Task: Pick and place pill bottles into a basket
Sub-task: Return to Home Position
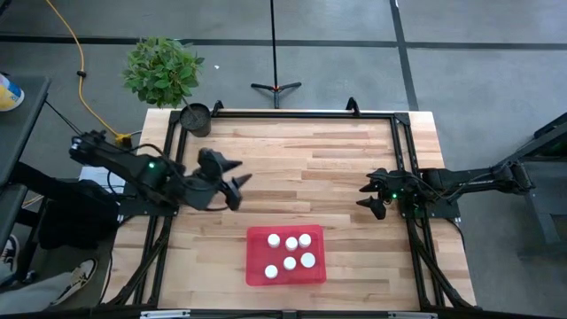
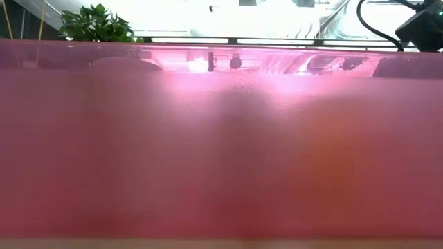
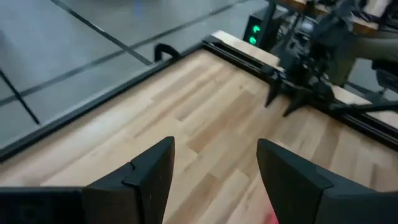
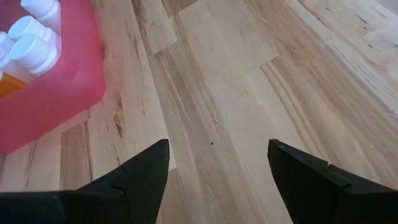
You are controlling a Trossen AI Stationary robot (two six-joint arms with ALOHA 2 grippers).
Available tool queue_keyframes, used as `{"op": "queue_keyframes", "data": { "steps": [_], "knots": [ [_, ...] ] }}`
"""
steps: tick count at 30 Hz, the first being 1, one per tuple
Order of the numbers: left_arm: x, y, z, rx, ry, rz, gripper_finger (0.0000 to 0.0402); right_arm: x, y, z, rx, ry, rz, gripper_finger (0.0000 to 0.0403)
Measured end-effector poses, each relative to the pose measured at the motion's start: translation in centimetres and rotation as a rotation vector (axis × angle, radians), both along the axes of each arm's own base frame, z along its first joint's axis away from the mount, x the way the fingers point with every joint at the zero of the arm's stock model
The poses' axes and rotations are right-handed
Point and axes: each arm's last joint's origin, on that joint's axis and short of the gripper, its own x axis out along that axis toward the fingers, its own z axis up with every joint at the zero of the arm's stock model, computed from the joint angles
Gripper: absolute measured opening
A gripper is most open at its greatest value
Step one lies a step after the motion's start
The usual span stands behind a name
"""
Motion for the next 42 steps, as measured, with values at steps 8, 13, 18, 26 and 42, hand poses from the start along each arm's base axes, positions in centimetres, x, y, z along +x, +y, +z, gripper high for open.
{"op": "queue_keyframes", "data": {
  "steps": [8,13,18,26,42],
  "knots": [
    [-3.8,1.8,1.8,0.046,-0.041,0.071,0.0259,0.0,0.0,0.0,0.005,-0.001,0.005,0.0264],
    [-6.4,3.1,2.5,0.078,-0.038,0.096,0.0253,0.0,0.0,0.0,-0.009,-0.002,-0.015,0.0264],
    [-9.0,4.2,3.3,0.089,-0.058,0.087,0.0254,0.1,-0.1,0.1,-0.017,-0.020,-0.036,0.0264],
    [-12.4,5.8,4.1,0.143,-0.067,0.053,0.0255,0.4,-0.3,0.5,-0.006,-0.072,-0.117,0.0264],
    [-18.8,8.6,4.0,0.145,-0.108,0.007,0.0255,0.8,-0.6,1.2,0.016,-0.166,-0.252,0.0264]
  ]
}}
